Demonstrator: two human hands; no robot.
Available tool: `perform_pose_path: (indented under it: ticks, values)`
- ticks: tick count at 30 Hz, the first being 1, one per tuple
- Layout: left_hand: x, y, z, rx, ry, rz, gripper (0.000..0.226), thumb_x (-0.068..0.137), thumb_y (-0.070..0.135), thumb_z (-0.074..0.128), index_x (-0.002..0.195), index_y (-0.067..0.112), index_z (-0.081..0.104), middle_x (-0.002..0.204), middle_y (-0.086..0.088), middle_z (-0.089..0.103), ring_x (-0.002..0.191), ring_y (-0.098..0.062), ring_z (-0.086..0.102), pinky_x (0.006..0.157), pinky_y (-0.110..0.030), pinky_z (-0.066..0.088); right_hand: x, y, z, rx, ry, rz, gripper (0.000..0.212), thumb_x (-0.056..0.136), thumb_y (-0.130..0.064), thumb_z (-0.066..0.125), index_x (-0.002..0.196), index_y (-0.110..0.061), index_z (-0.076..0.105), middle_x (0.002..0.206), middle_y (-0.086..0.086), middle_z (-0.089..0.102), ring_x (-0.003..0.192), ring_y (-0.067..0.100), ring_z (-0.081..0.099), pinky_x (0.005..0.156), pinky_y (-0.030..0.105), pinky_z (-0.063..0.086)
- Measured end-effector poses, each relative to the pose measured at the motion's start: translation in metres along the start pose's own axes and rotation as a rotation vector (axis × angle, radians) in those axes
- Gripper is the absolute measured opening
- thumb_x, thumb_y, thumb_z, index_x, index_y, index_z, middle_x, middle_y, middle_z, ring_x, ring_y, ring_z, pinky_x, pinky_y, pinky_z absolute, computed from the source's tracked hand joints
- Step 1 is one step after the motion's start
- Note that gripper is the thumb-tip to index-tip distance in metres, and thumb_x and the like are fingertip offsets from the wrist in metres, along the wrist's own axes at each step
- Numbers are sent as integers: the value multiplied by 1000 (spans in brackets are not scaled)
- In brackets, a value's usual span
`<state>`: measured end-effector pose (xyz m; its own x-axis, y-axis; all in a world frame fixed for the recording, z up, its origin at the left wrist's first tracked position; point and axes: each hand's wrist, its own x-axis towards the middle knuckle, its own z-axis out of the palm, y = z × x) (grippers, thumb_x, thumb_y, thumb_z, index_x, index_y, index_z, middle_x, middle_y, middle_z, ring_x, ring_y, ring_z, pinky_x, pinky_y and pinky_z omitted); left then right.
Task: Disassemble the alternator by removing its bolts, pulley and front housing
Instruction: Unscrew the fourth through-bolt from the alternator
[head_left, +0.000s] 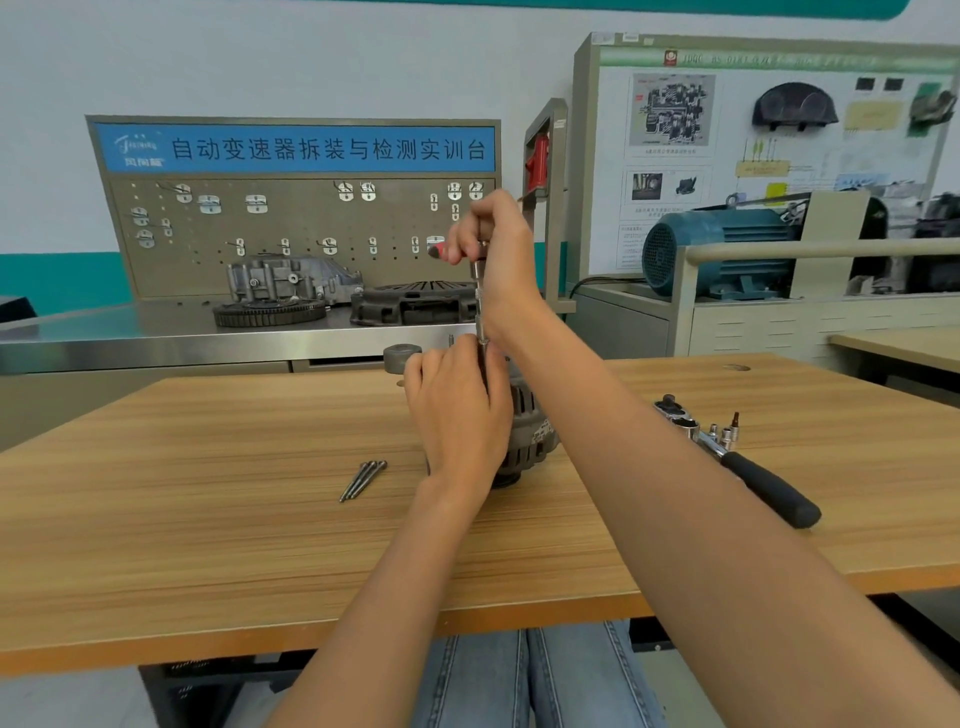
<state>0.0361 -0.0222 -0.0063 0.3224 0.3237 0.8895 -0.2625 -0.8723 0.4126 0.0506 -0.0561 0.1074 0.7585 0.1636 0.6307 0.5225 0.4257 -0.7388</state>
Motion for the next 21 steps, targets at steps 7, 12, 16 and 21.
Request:
perform_pose_path:
  ticks: [7,12,16,21]
  values:
    - [-1,-2,-1,8,13,-10,19,91,18,48,72,17,51,64,8,40,67,-13,36,76,-29,29,-6,2,5,-103,138,-71,44,93,-12,38,49,-14,35,48,0,35,49,10,35,66,30,42]
    - [2,-2,-2,59,-7,40,34,74,-1,60,62,21,39,56,-1,48,67,-19,45,74,-25,24,-19,30,1,-1431,401,-476,19,80,-26,46,91,-12,55,91,3,51,89,21,46,96,36,31]
    - [1,0,-2,24,-4,29,33,75,1,63,62,22,41,57,1,50,66,-18,48,75,-23,24,-19,29,0,-1351,428,-524,24,78,-26,46,92,-10,57,93,5,53,91,24,47,98,38,29]
    - [-1,0,-2,43,14,49,19,74,1,65,64,13,54,59,-2,55,68,-22,53,78,-25,27,-20,29,5,-1258,416,-560,23,80,-25,45,86,-9,60,88,4,54,88,21,46,97,34,28]
